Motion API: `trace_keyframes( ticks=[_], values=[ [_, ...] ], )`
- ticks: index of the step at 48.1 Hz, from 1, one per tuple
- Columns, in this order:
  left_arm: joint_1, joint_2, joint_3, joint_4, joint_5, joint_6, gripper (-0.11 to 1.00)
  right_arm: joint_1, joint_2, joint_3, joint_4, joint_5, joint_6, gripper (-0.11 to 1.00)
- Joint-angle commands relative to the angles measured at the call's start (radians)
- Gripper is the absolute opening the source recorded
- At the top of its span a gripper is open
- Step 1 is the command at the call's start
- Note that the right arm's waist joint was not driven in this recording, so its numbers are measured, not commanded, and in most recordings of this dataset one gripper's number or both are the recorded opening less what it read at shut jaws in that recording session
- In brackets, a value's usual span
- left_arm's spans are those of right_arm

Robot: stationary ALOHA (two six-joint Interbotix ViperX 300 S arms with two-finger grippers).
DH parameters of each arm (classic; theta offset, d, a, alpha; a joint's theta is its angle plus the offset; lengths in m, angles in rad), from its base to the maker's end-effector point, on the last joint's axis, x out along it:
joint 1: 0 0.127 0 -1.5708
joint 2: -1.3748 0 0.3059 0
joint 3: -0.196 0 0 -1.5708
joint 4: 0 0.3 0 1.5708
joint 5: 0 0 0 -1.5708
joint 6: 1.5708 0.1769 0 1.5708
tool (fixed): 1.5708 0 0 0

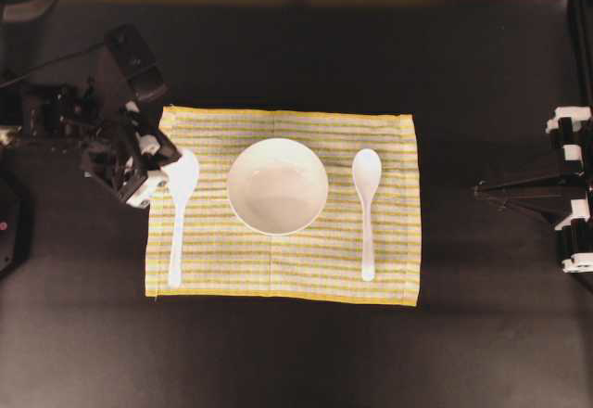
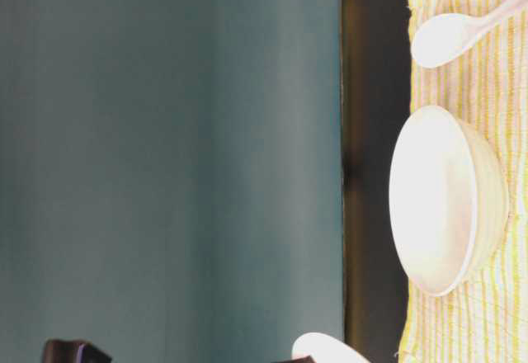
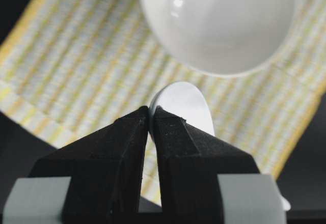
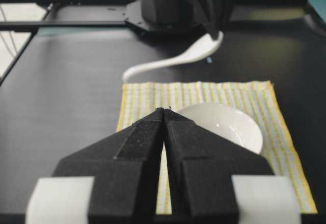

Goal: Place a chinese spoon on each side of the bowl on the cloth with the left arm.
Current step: 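Lift the spoon onto the cloth left of the bowl and release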

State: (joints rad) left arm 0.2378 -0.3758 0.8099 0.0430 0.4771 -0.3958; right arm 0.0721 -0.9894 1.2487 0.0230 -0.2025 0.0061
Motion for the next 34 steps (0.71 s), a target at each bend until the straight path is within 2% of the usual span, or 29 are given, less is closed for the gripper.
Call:
trace_keyframes(
  ticks=[1,10,18,34],
  values=[
    [0.020,0.023,-0.015,0.003,-0.023,0.003,0.06,0.000,0.006,-0.005,0.003,-0.005,0.005,0.00],
    [0.054,0.091,0.021,0.003,-0.135,0.005,0.06,0.000,0.006,-0.002,0.003,-0.005,0.005,0.00],
    [0.084,0.144,0.038,0.003,-0.178,0.008,0.06,0.000,0.006,0.002,0.003,-0.005,0.006,0.00],
    [0.092,0.199,0.044,0.003,-0.241,0.037,0.06,0.000,0.006,0.009,0.003,-0.005,0.006,0.00]
  ],
)
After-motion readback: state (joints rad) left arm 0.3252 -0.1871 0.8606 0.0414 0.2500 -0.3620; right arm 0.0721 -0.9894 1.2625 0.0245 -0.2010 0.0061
